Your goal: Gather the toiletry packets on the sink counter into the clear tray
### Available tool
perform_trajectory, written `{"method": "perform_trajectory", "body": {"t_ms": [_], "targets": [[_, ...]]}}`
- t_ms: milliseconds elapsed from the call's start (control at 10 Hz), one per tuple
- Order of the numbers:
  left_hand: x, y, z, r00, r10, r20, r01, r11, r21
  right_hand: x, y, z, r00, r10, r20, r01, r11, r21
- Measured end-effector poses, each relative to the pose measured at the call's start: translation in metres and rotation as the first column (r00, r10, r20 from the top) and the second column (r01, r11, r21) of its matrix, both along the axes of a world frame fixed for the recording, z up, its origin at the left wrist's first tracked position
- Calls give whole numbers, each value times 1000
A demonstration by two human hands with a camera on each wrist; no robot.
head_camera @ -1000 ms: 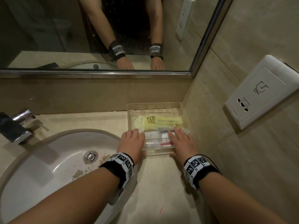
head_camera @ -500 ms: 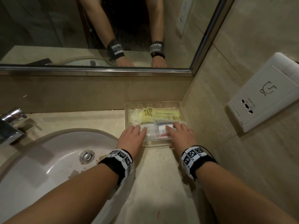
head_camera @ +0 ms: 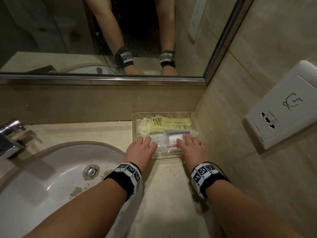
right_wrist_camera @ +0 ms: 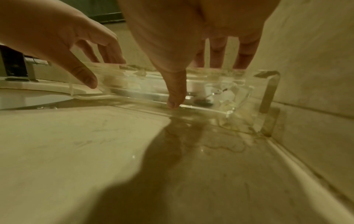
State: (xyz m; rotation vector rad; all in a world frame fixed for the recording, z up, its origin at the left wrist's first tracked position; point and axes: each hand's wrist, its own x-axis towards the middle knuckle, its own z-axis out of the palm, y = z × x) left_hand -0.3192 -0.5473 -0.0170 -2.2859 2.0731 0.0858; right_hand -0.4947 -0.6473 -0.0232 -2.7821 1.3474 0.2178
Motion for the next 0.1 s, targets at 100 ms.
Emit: {"method": "perform_trajectory", "body": {"t_ms": [100], "targets": [[0, -6, 4, 999, 22, -41, -20, 999, 43, 7, -1, 3, 999, -29, -14, 30, 999, 38]]}}
